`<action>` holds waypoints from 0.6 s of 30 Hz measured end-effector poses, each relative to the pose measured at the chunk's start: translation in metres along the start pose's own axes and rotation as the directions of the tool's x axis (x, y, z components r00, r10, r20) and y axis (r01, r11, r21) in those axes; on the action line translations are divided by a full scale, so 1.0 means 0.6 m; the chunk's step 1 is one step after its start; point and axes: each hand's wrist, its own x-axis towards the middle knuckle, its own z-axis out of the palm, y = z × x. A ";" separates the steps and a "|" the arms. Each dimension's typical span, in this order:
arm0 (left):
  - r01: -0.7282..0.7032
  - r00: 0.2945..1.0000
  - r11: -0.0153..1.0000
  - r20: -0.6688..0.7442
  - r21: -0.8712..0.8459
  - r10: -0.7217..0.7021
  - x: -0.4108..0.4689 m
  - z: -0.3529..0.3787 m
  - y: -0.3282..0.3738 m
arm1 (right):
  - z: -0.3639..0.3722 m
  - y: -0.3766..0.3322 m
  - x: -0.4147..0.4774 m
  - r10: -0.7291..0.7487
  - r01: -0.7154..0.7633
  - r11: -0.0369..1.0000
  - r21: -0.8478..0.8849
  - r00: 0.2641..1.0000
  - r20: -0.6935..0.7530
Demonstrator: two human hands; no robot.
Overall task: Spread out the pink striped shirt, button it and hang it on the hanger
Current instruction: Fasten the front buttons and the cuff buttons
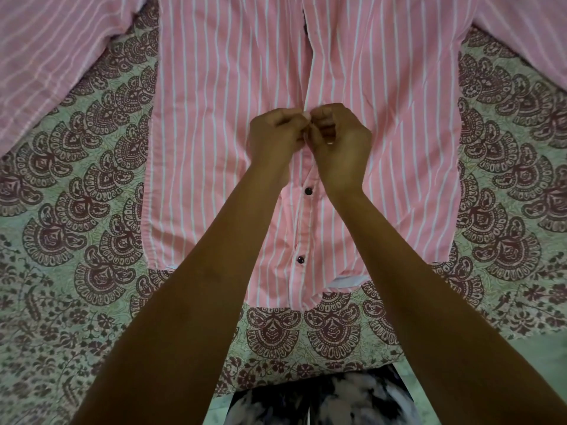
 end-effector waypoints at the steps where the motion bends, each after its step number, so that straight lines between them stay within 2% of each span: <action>1: 0.008 1.000 1.000 -0.002 -0.009 -0.008 0.001 0.002 0.001 | 0.002 -0.001 -0.002 -0.025 0.024 0.999 -0.033 0.999 -0.022; 5: 0.021 1.000 0.999 0.017 -0.048 -0.021 -0.003 0.004 0.006 | 0.006 0.003 -0.005 -0.037 0.034 0.999 -0.034 0.995 -0.088; 13: 0.046 0.999 0.998 0.024 0.030 -0.047 0.005 0.003 0.003 | 0.009 0.006 -0.005 0.115 -0.105 0.987 0.123 0.991 -0.074; 18: -0.055 0.996 0.994 -0.065 0.094 0.061 0.009 0.009 -0.003 | 0.013 0.008 -0.007 0.139 -0.125 0.980 0.153 0.987 -0.078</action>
